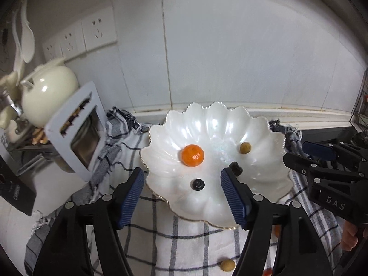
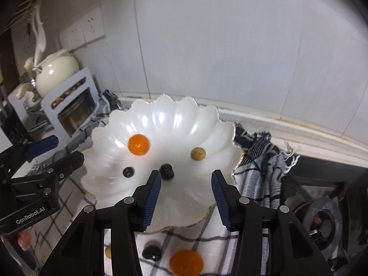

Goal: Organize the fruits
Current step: 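Open both grippers to drop the dark plums into the bowl, then withdraw both grippers from the bowl back over the checked cloth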

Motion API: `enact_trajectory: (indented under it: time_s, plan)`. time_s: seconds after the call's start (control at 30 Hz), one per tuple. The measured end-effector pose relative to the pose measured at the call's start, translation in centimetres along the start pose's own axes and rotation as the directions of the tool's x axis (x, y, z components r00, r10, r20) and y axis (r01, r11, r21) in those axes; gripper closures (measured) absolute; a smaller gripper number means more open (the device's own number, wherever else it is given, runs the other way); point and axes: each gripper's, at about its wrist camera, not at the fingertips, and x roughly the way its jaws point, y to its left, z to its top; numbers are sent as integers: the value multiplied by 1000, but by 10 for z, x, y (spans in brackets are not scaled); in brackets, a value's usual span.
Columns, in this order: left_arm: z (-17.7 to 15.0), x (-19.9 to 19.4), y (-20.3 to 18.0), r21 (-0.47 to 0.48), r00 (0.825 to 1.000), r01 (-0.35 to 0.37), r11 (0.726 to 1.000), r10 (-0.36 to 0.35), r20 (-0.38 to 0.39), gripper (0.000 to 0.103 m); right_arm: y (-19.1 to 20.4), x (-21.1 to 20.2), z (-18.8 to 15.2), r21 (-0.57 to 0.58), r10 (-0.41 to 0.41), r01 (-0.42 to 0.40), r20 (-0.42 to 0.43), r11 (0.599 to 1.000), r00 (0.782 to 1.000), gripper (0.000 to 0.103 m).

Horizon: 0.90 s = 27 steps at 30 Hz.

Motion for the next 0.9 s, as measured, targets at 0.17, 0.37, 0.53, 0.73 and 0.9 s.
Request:
enact_trajectory:
  time_s: [0.17,0.37,0.53,0.73,0.9]
  plan:
    - [-1,-33,-3,9,998,-17,1000,16,66,23,3,-32,-2,5,4,-4,65,1000,998,56]
    - [-7,-69,-4,5,993,-10,1000,9,117,20,5,-68,-10,0,-4,4,135,1000,991,48]
    - [-15,-93,-4,1,988,14,1000,-14,155,17,10,-93,-18,-14,-11,14,181,1000,983,48]
    - [-30,-116,-4,5,982,42,999,-43,185,16,19,-123,-33,2,-25,25,234,1000,972,48]
    - [-46,-134,-6,34,977,49,998,-55,208,13,28,-142,-49,19,-46,42,262,999,964,42]
